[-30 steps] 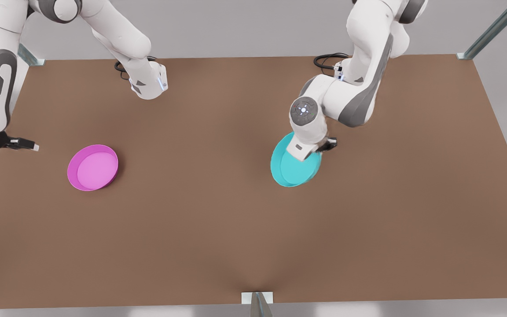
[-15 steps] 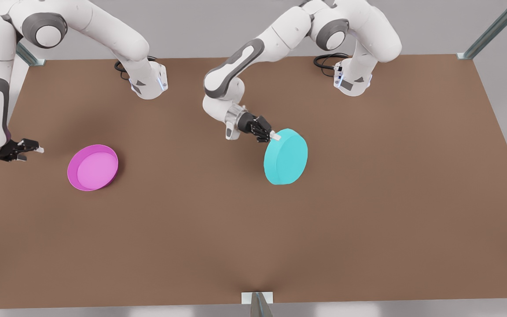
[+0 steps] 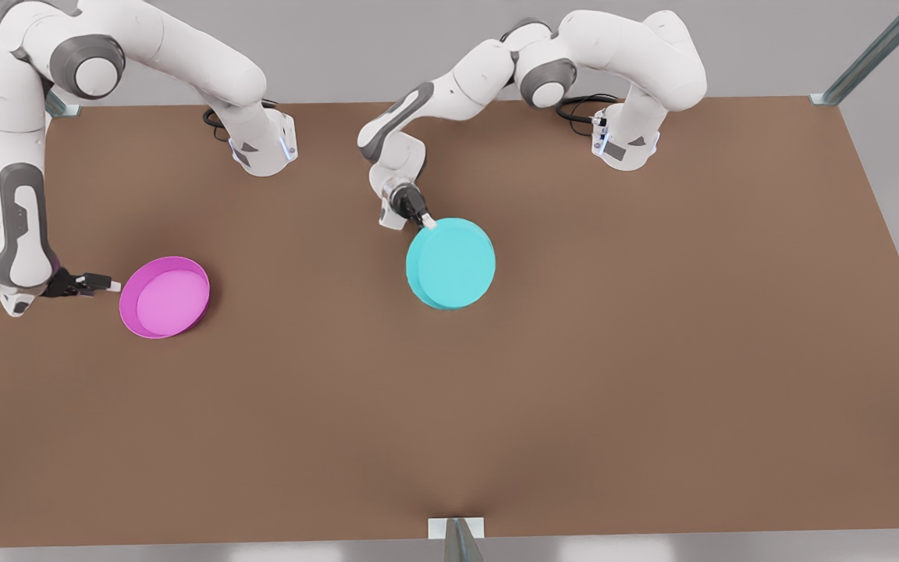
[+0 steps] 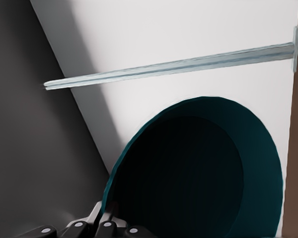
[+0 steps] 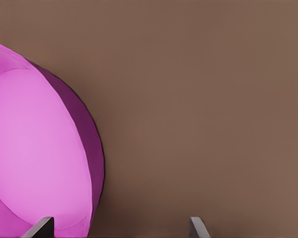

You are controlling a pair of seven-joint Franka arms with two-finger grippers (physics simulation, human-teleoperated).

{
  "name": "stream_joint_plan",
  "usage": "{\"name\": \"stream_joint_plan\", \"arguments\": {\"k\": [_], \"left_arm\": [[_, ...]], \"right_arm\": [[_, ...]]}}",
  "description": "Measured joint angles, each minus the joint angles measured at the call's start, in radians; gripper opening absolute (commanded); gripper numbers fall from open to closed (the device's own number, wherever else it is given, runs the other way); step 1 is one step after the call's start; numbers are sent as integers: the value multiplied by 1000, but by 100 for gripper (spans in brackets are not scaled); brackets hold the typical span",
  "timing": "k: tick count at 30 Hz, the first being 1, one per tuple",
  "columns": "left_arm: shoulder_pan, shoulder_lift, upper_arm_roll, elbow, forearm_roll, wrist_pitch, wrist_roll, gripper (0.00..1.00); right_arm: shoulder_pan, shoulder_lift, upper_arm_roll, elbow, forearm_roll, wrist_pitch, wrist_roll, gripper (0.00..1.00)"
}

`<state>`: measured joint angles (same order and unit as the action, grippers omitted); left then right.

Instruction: Flip the blue plate over with the left arm, and stack the pink plate on top of the blue plate with the right arm

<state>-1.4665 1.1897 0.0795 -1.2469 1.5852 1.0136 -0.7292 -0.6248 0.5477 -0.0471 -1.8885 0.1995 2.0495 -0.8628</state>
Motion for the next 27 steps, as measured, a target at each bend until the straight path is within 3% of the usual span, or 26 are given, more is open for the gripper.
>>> {"name": "stream_joint_plan", "arguments": {"k": [9,12,15,16,17,19,21,22,25,27], "left_arm": [[-35,-7,-53,6,-203,11,-65,21],[-37,-5,-53,6,-255,10,-88,21],[-37,-7,-64,6,-285,10,-85,21],[-37,-13,-75,10,-294,10,-84,44],[-37,-28,-87,15,-309,10,-80,100],[-37,-53,-145,93,-349,10,-82,100],[-37,-169,-180,118,-419,7,-87,100],[-30,-261,-173,107,-478,7,-97,100],[159,-493,-166,-81,-652,-10,-113,100],[392,-574,-167,-248,-746,-215,-76,100]], "right_arm": [[60,0,1,-15,-2,-37,5,100],[74,15,1,-32,-3,80,21,100],[69,14,1,-41,-3,63,9,100],[69,14,1,-47,-3,53,4,100],[66,14,2,-47,-4,43,4,100],[65,15,2,-46,-3,31,5,100],[67,15,2,-45,-3,31,17,62],[67,15,2,-44,-4,31,18,55],[69,14,2,-42,-6,31,10,51],[73,14,2,-41,-6,31,10,51]]}}
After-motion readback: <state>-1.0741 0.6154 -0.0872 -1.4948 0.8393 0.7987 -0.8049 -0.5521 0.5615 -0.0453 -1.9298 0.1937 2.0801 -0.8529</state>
